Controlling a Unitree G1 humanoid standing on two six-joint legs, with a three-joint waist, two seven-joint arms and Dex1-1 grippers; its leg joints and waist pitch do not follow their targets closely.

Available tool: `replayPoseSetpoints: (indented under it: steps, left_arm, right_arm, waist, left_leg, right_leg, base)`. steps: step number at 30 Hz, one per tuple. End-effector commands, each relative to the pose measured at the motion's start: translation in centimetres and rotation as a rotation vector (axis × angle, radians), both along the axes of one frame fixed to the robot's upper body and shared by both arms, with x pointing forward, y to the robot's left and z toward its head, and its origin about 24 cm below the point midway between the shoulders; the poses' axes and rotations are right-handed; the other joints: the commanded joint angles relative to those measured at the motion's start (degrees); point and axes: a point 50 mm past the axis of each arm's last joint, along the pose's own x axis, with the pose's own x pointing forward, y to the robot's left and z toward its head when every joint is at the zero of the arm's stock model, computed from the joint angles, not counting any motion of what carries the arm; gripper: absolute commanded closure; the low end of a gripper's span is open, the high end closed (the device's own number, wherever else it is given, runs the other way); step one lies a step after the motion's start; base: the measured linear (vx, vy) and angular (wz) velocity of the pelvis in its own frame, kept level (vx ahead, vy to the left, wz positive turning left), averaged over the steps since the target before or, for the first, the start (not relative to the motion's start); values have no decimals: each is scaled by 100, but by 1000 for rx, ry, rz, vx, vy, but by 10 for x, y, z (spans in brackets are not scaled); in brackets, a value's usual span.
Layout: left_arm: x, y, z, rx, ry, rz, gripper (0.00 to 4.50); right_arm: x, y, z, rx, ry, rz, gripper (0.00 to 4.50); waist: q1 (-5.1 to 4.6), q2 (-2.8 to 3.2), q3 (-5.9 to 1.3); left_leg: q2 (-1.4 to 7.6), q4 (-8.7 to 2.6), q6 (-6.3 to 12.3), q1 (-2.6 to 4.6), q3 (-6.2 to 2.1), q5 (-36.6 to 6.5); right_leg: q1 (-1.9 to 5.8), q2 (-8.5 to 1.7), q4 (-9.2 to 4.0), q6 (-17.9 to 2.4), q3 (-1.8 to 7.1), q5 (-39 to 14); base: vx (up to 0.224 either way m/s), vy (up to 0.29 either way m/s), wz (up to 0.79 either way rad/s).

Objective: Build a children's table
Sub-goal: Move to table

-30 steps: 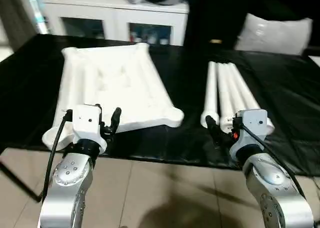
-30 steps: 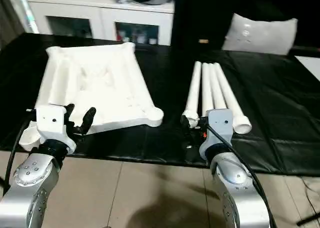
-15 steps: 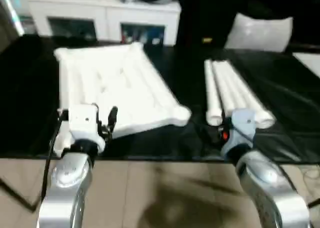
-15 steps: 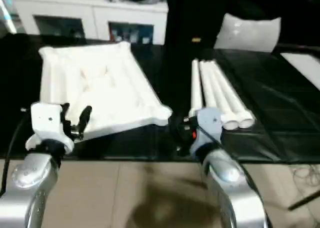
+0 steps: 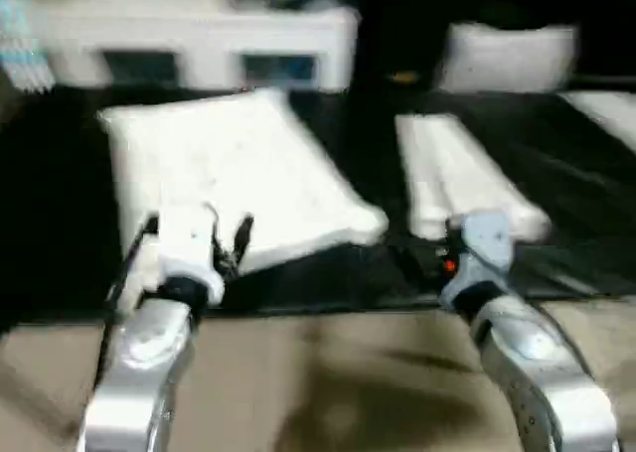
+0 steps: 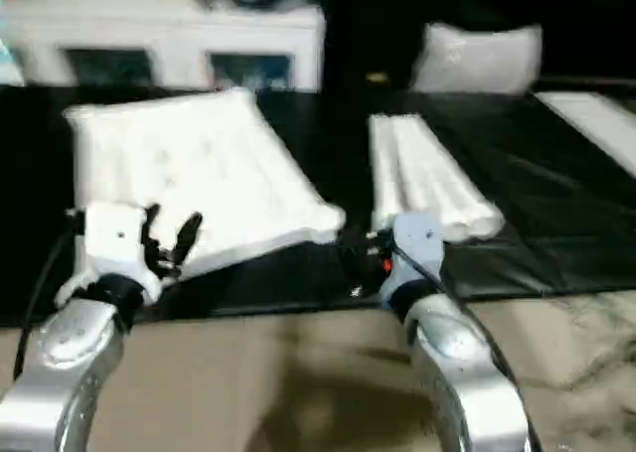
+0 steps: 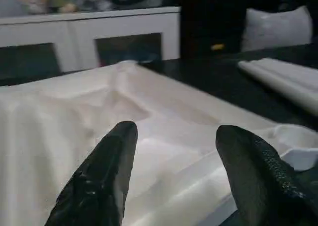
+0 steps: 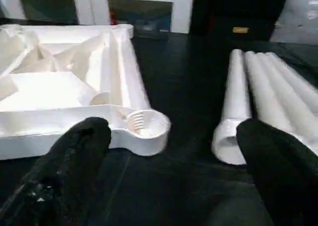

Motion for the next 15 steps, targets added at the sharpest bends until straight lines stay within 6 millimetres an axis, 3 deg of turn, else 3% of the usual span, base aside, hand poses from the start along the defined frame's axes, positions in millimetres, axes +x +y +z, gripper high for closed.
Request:
replayPoseSetpoints:
  steps: [1,2,3,4,5,6,7,8,9,10,11,12,13,14,15]
  left_arm:
    - [-1,-6,1,-15,-1,-33,157]
    - [-1,-7,1,-15,0,-35,157]
    - [-2,-7,1,-14,2,-38,157]
    - [-2,-9,0,-11,3,-43,157]
    - [-2,-9,0,-11,1,-47,157]
    - [-3,-11,0,-9,2,-53,157]
    - [-3,-13,0,-8,1,-57,157]
    - [-3,-14,-1,-11,2,-58,157]
    - [-3,-15,-1,-12,2,-59,157]
    - [-3,-15,-1,-12,2,-59,157]
    - [-4,-15,-1,-13,-1,-59,157]
    - [-4,-15,-1,-12,-2,-59,157]
    - [-4,-15,0,-11,-4,-60,157]
    - [-4,-16,0,-12,-7,-62,157]
    - [-4,-16,0,-12,-8,-63,157]
  right_arm:
    - [2,-5,3,-19,-10,-7,0]
    - [2,-6,3,-21,-10,-6,0]
    - [3,-6,3,-24,-9,-3,0]
    - [3,-6,2,-33,-7,7,0]
    - [3,-6,2,-37,-7,13,0]
    - [4,-7,2,-45,-7,17,0]
    - [4,-8,3,-47,-6,22,0]
    - [5,-8,4,-51,-6,27,0]
    - [5,-9,4,-55,-7,33,0]
    - [6,-9,5,-58,-8,36,0]
    - [6,-9,5,-58,-7,38,0]
    - [6,-9,6,-58,-5,41,0]
    - [6,-8,6,-60,-2,48,0]
    - [6,-8,6,-60,-2,51,0]
    - [7,-8,6,-61,-2,57,0]
  waist:
    - [-130,168,-193]
    - [-122,48,-224]
    - [-99,-92,-273]
    - [130,-209,-258]
    - [237,-302,-321]
    - [275,-406,-448]
    - [385,-416,-385]
    - [449,-464,-410]
    - [541,-347,-434]
    - [575,-132,-502]
    - [571,56,-520]
    - [165,119,-523]
    - [208,62,-702]
    - [179,58,-733]
    - [277,-9,-687]
  left_leg:
    - [808,-1382,-226,363,-941,-4420]
    - [775,-1378,-46,394,-913,-4073]
    - [591,-1312,245,391,-832,-3183]
    - [291,-810,349,-123,-370,-2074]
    - [264,-218,464,-304,-168,-1403]
    - [302,361,436,-536,-110,-324]
    - [267,315,396,-746,-51,216]
    - [226,223,412,-777,21,502]
    - [278,-114,540,-756,112,1180]
    - [392,-575,709,-601,168,1769]
    - [533,-743,748,-260,105,1829]
    - [1173,-993,1826,356,-621,1039]
    - [1532,-825,2931,797,-917,1384]
    - [1568,-791,3184,775,-937,1898]
    - [1433,-710,3138,687,-718,2539]
  right_leg:
    - [-240,-141,-158,78,126,171]
    - [-235,-183,-288,91,177,126]
    - [-129,-332,-646,163,347,-78]
    - [369,-949,-1278,83,816,-1367]
    - [555,-1349,-1560,-61,1136,-2540]
    - [682,-1520,-1590,-579,1310,-3234]
    - [679,-1106,-1449,-1004,1091,-2471]
    - [695,-862,-1403,-1221,984,-1894]
    - [658,-538,-1332,-1529,691,-1020]
    - [580,-179,-1231,-1449,317,-545]
    - [403,-21,-1154,-1250,124,-452]
    - [-276,225,-289,-643,1,-428]
    - [-743,-31,117,-175,202,-600]
    - [-844,-113,239,36,241,-480]
    - [-1019,-164,282,374,291,-58]
  base:
    - [82,-3,-22]
    - [82,-3,-22]
    - [95,-22,-24]
    - [76,-89,-16]
    - [76,-89,-16]
    - [114,-78,-11]
    - [184,-52,-12]
    - [184,-52,-12]
    - [188,-41,-9]
    - [209,31,2]
    - [209,31,2]
    - [233,25,1]
    - [228,-22,1]
    - [228,-22,1]
    - [204,-13,8]
